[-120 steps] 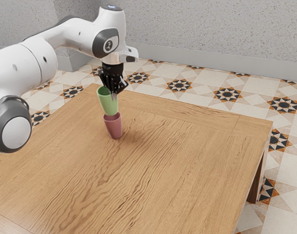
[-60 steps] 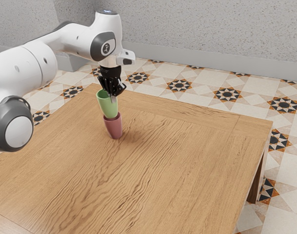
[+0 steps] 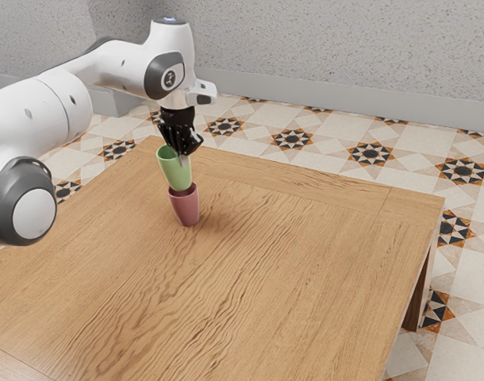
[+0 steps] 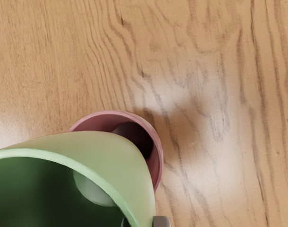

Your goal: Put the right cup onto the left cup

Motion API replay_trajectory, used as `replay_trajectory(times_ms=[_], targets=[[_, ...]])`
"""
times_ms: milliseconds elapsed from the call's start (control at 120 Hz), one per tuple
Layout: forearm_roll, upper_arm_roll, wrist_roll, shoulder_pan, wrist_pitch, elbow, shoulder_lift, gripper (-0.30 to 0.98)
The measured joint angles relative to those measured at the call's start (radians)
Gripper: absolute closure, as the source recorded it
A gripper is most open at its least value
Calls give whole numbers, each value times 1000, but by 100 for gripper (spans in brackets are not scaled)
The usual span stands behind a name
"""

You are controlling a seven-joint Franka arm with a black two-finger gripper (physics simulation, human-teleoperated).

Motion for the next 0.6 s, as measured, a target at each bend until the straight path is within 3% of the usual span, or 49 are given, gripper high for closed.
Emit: replay_trajectory(times_ms=[500,600], targets=[[-1,-22,14,14,28,0,35,79],[-4,-31,12,15,28,0,35,63]])
